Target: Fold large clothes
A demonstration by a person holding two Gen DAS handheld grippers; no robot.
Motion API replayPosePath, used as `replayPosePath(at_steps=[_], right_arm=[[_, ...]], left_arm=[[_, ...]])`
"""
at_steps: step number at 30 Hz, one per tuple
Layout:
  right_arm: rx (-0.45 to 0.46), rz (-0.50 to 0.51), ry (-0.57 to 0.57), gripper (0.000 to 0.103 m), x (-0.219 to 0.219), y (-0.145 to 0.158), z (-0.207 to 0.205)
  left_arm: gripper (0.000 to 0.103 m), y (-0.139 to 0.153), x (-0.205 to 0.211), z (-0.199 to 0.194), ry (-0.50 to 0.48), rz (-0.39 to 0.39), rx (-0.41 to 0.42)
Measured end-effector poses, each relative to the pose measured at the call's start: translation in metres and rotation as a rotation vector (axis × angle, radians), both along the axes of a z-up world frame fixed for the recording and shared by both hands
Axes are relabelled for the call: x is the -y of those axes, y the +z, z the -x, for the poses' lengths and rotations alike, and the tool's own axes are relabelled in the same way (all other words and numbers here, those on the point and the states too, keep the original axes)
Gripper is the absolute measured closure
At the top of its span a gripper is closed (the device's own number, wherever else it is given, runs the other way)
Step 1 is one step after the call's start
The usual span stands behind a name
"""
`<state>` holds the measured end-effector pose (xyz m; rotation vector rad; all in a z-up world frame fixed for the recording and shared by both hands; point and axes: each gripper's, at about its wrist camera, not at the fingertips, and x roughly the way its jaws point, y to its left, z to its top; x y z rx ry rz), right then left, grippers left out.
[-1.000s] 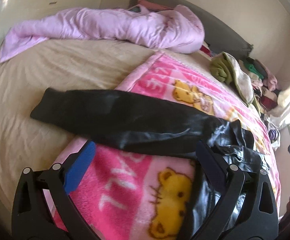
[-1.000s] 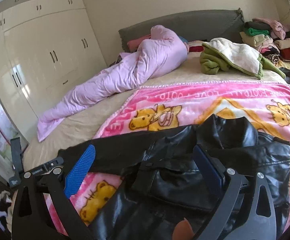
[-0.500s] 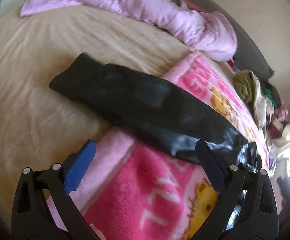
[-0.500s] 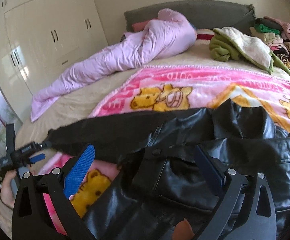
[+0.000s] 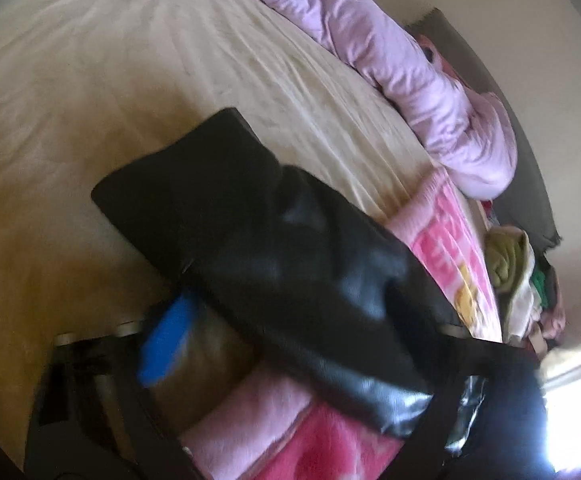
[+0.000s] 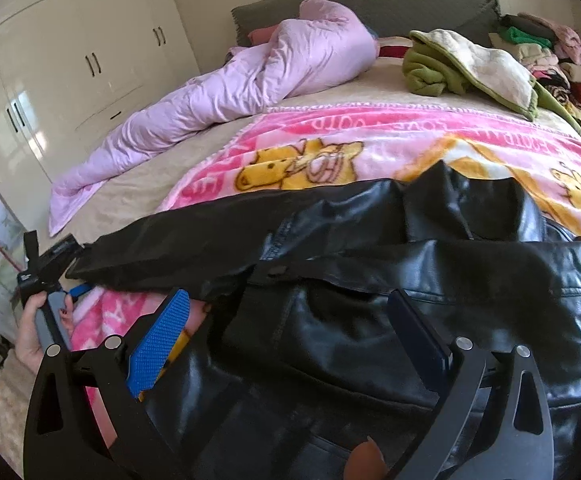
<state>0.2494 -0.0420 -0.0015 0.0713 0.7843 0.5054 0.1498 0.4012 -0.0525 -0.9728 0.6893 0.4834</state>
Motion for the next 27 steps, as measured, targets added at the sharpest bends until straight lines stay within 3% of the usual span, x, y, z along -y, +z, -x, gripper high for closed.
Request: replayPosePath(at_steps=[1, 3, 6, 15, 21, 27], right_arm=[[0.003, -0.012, -0.008, 0.004, 0.007, 0.003, 0.002], [0.008, -0.027, -0.022, 0.004, 0.019, 0.007, 0.005], [0.017, -0.045, -0.042, 0.004, 0.036, 0.015, 0.01], [0.045, -0.109, -0.122, 0.004, 0.095, 0.032, 0.035], [0.059, -0.156, -0.19, 0.004, 0.144, 0.046, 0.056], [0.081, -0.191, -0.256, 0.004, 0.188, 0.058, 0.076]], left_arm=[[0.057, 0.002, 0.0, -0.003, 0.006, -0.011, -0.015], [0.086, 0.008, 0.003, -0.006, -0.003, -0.04, -0.008], [0.098, 0.029, 0.012, -0.005, -0.016, -0.106, 0.035], [0.103, 0.126, 0.066, -0.01, -0.138, -0.301, 0.18], [0.103, 0.177, 0.116, -0.017, -0.233, -0.36, 0.262], [0.103, 0.211, 0.164, -0.021, -0.319, -0.39, 0.321]])
